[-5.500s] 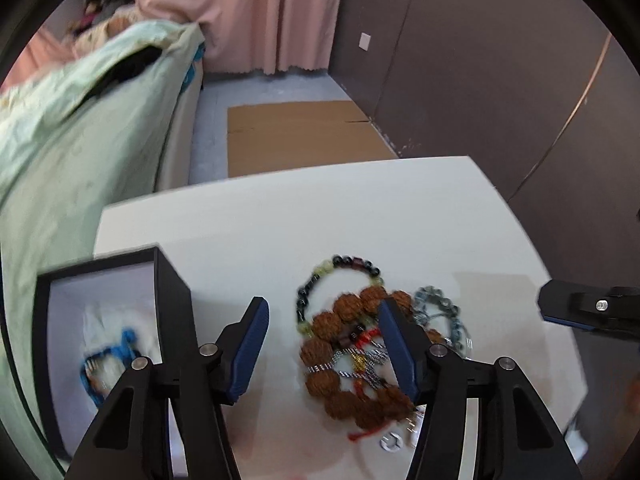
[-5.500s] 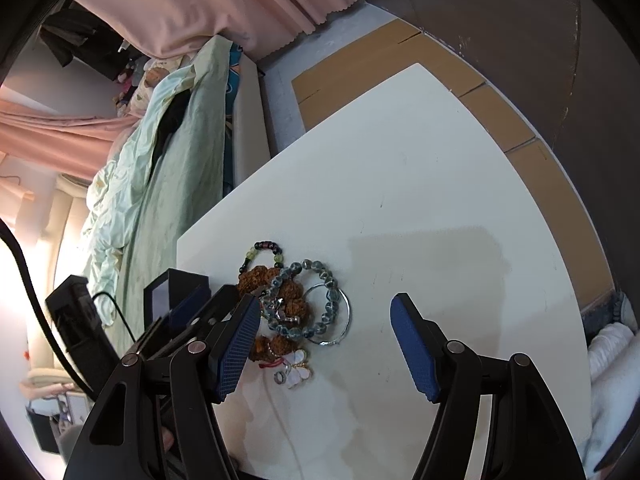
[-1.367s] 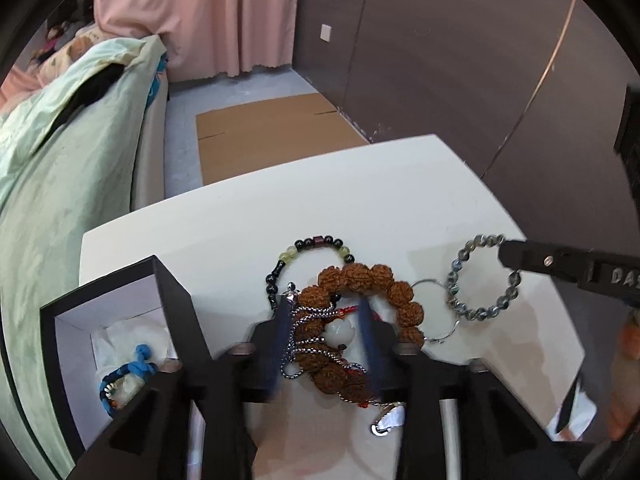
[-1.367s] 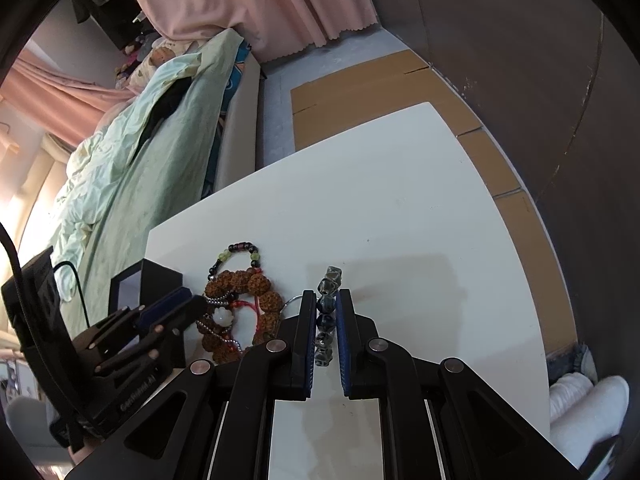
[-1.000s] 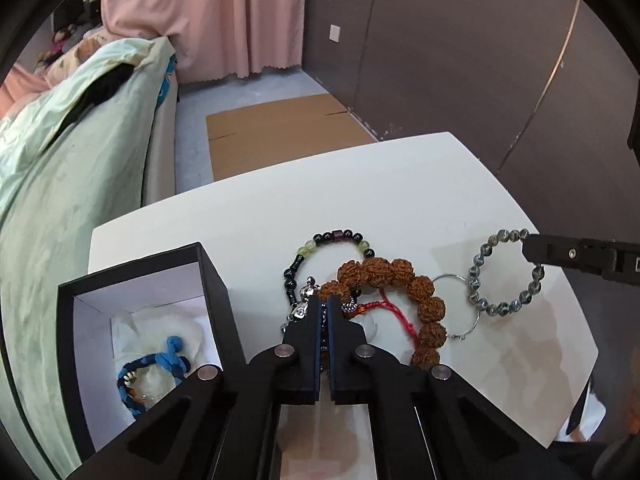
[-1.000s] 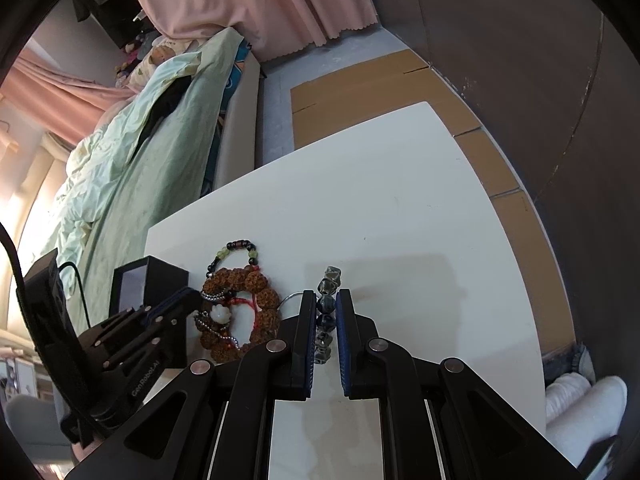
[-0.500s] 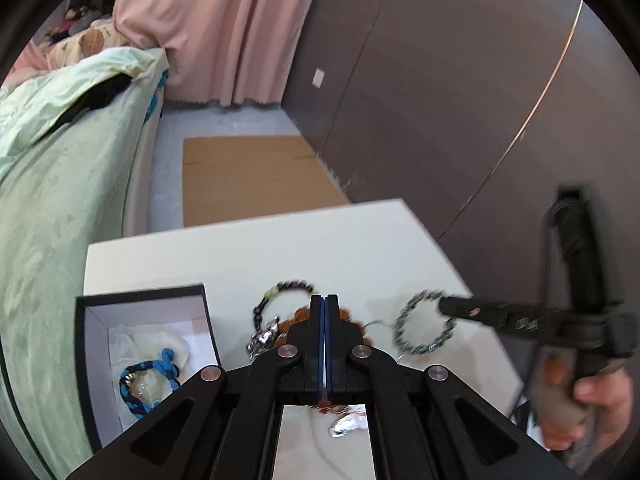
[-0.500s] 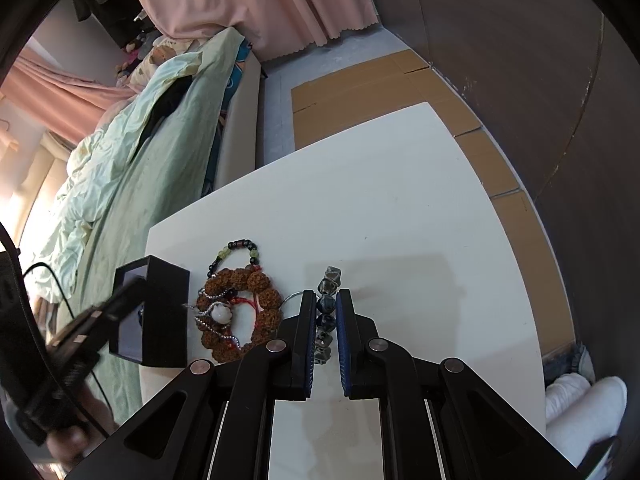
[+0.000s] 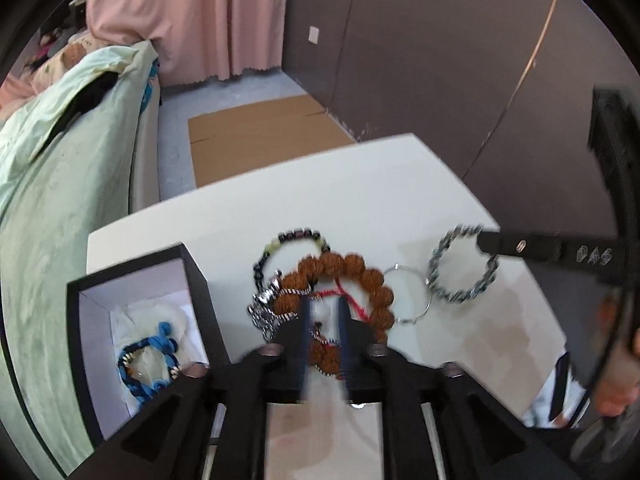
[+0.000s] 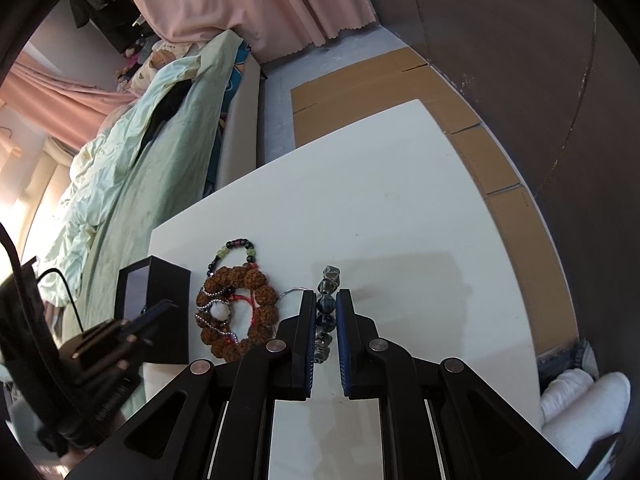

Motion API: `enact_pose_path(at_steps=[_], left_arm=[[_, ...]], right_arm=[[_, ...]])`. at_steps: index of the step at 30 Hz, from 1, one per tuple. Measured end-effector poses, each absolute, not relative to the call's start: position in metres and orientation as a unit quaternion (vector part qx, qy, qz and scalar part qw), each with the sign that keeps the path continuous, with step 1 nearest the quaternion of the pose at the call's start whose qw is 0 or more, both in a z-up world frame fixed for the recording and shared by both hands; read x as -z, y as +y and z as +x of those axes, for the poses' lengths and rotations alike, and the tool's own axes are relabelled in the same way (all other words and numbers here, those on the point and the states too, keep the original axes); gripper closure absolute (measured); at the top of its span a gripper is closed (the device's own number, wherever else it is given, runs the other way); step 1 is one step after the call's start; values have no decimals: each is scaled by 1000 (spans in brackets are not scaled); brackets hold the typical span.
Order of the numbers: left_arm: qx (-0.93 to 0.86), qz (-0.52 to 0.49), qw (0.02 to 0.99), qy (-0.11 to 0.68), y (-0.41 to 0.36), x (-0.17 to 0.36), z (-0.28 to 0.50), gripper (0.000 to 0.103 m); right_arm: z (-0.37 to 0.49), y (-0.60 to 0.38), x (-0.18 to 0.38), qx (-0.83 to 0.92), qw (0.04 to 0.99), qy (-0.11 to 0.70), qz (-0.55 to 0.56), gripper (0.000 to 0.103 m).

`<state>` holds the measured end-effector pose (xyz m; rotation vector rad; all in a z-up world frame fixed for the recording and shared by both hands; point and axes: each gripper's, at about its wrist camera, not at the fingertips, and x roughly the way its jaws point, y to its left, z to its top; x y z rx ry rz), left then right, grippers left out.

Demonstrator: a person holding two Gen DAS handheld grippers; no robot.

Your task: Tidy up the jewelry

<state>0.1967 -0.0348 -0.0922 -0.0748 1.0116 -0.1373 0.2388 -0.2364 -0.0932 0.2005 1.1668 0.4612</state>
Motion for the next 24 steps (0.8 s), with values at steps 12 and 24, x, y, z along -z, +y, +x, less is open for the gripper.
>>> enact_pose_path(at_steps=[12, 24], left_arm=[[19, 7, 877, 481, -37, 117, 198, 60], [8, 20, 876, 483, -37, 120, 195, 103]], right_arm=[[237, -243, 94, -216, 804, 547, 88, 92], [238, -241, 94, -218, 803, 548, 82, 92]])
